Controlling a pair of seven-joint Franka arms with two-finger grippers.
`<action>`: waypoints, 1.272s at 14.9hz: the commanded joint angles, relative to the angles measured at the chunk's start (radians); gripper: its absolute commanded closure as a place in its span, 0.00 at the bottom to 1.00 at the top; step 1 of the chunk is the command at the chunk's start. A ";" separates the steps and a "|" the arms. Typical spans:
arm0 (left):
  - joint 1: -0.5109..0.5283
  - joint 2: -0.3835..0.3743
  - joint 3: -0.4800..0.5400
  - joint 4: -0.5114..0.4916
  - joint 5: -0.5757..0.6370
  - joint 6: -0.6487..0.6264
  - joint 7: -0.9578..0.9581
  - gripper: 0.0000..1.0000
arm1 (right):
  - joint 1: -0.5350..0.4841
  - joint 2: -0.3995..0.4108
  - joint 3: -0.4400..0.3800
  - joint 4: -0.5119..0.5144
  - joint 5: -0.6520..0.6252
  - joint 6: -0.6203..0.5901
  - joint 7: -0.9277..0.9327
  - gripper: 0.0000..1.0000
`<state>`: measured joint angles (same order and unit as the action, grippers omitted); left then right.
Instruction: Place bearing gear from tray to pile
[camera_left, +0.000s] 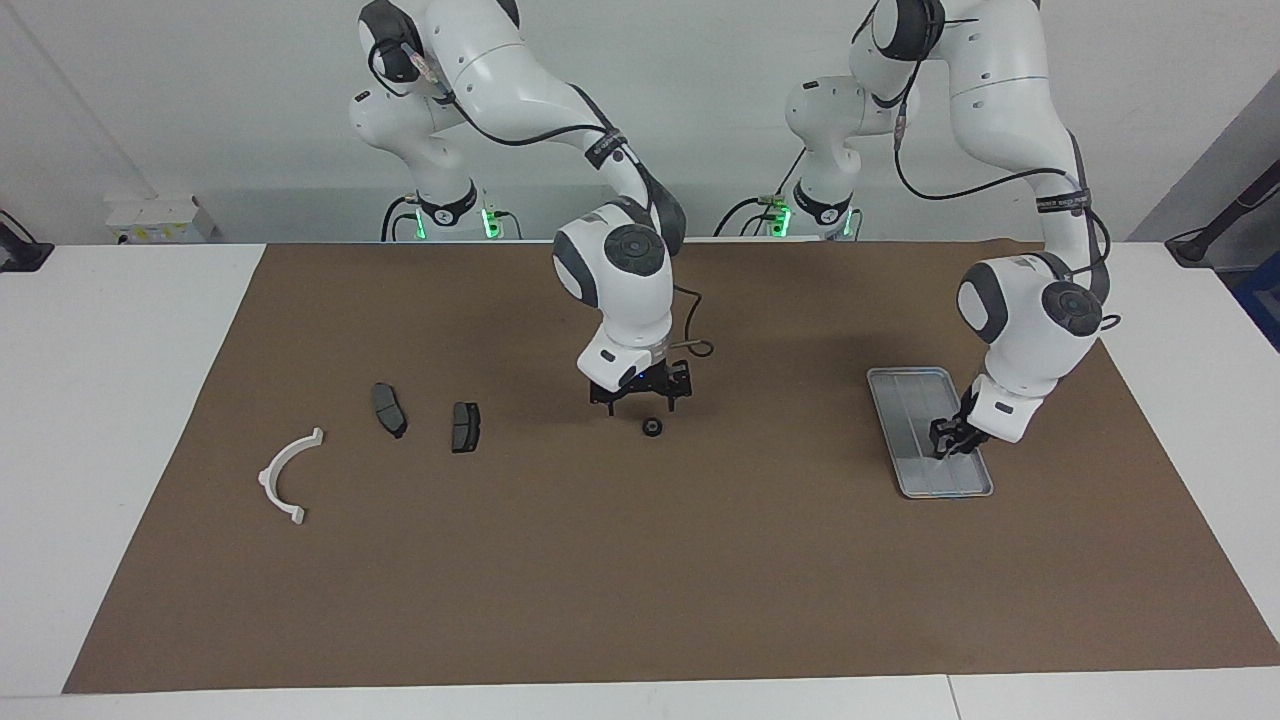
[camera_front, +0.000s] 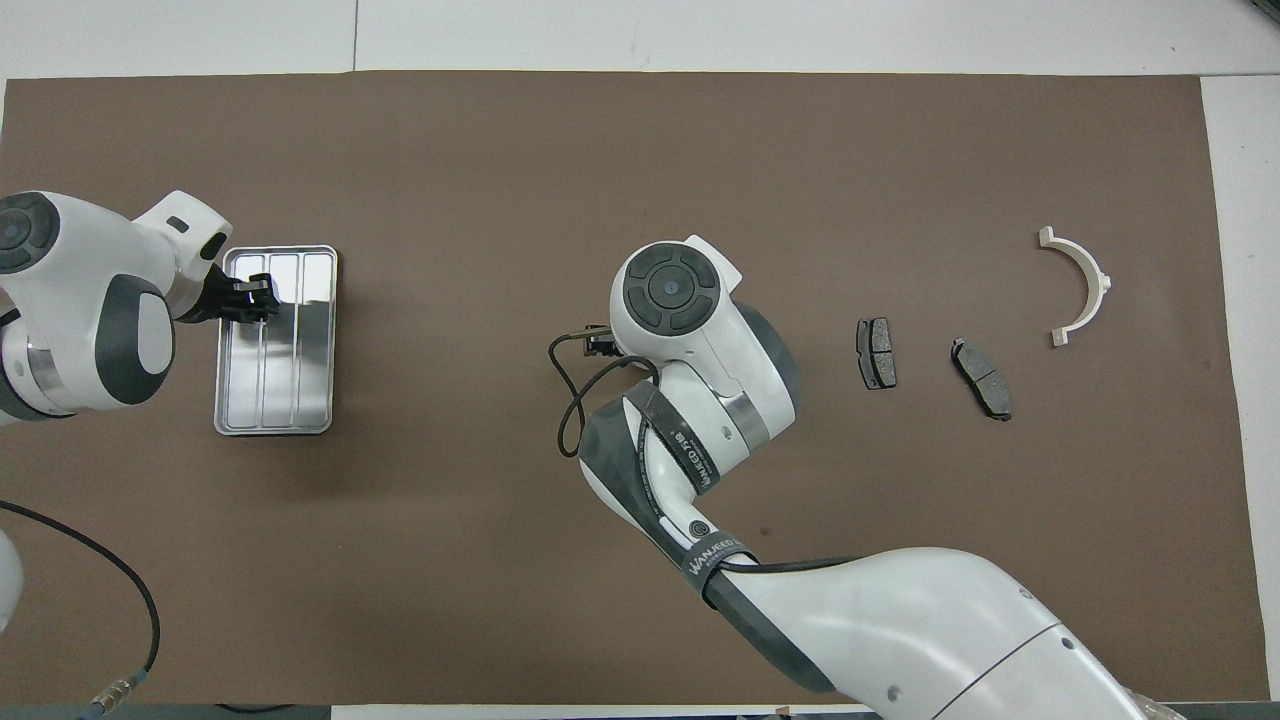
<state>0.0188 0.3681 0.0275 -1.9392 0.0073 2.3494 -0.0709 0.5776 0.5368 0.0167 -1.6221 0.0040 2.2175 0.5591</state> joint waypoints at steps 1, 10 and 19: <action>0.006 -0.014 -0.005 -0.027 0.019 -0.001 0.006 0.50 | -0.002 0.025 0.005 0.033 0.019 0.008 -0.008 0.00; 0.004 -0.018 -0.005 -0.040 0.019 -0.007 0.005 0.65 | 0.016 0.031 0.005 0.024 0.053 0.033 -0.008 0.00; -0.011 -0.018 -0.006 0.041 0.014 -0.129 -0.019 0.99 | 0.015 0.032 0.005 -0.002 0.054 0.065 -0.010 0.15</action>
<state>0.0172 0.3635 0.0195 -1.9265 0.0073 2.2913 -0.0720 0.5986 0.5716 0.0174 -1.6133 0.0368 2.2595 0.5592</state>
